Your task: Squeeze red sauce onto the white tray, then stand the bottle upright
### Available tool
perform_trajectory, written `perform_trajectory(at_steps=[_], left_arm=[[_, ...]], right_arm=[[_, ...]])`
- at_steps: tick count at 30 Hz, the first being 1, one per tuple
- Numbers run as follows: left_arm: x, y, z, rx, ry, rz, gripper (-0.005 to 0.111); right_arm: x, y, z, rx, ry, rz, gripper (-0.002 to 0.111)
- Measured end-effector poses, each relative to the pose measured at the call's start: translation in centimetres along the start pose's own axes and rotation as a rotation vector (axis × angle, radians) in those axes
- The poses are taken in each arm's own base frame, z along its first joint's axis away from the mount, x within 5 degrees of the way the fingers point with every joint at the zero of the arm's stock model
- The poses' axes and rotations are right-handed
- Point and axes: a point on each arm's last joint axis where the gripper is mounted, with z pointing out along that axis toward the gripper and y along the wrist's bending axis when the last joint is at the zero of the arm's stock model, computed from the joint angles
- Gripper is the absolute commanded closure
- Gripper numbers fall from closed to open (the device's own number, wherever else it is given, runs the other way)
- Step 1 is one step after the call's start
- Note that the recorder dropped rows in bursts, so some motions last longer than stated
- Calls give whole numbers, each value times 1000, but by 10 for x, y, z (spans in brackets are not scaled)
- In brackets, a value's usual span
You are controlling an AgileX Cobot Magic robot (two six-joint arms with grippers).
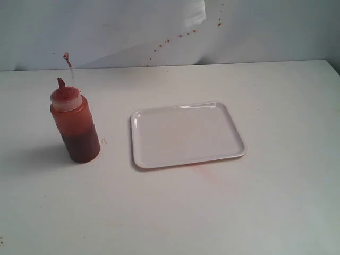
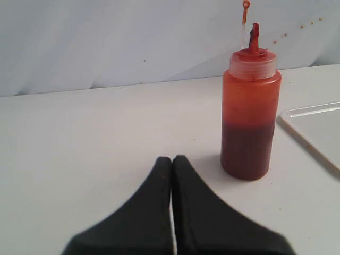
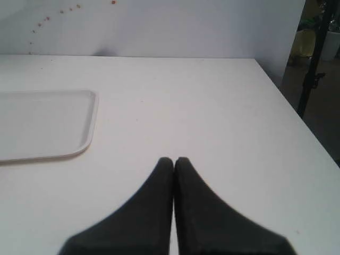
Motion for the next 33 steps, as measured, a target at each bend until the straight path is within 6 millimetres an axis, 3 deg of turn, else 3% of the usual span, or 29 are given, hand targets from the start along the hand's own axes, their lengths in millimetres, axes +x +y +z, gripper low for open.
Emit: perform_trajectory(at_steps=[28, 33], left_arm=[[0, 0, 0, -4, 0, 14, 107], [-12, 0, -1, 7, -133, -37, 107]], right_arm=[[0, 0, 0, 0, 0, 0, 108], [0, 0, 0, 0, 0, 0, 108]])
